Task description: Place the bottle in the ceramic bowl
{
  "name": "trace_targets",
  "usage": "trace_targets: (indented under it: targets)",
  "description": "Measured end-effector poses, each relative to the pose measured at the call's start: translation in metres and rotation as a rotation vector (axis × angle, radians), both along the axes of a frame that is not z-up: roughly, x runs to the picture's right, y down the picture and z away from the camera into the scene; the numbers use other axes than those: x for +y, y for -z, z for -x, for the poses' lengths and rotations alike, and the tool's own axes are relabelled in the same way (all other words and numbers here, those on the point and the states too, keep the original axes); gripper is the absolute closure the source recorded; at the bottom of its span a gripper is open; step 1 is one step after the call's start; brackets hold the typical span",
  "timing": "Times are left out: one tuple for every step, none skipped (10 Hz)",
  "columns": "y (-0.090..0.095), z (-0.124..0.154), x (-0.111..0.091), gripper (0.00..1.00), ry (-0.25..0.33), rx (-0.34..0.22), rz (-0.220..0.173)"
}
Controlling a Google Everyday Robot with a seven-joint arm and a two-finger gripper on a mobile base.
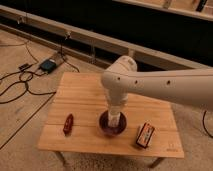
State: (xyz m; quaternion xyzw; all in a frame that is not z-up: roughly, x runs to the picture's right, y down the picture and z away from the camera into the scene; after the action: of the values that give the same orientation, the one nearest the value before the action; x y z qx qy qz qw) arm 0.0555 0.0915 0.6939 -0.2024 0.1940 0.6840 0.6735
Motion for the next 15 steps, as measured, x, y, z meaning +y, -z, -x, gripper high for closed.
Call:
trace_targets:
  targets:
    - [-0.007, -0.002, -0.001, 1.00, -0.024, -0.016, 0.012]
    - [-0.012, -0.004, -0.003, 1.00, -0.054, -0.041, 0.024]
    - [-0.017, -0.007, -0.004, 1.00, -0.085, -0.065, 0.038]
    - [-0.019, -0.010, -0.005, 1.00, -0.106, -0.082, 0.049]
    - [-0.023, -0.015, -0.006, 1.00, -0.130, -0.104, 0.064]
    - [-0.024, -0.018, -0.006, 1.00, -0.142, -0.117, 0.075]
    - [-0.027, -0.023, -0.007, 1.00, -0.152, -0.129, 0.090]
    - [-0.028, -0.026, -0.007, 0.99, -0.156, -0.134, 0.101]
    - [-0.029, -0.034, -0.005, 0.90, -0.157, -0.133, 0.123]
    - [-0.031, -0.039, -0.005, 0.79, -0.158, -0.129, 0.133]
    - [-0.032, -0.042, -0.004, 0.70, -0.160, -0.125, 0.144]
    - [-0.033, -0.048, -0.001, 0.56, -0.157, -0.114, 0.165]
    - [-0.033, -0.052, 0.002, 0.48, -0.154, -0.108, 0.182]
    - [-0.034, -0.058, 0.007, 0.38, -0.152, -0.097, 0.209]
    - [-0.037, -0.060, 0.012, 0.26, -0.154, -0.091, 0.243]
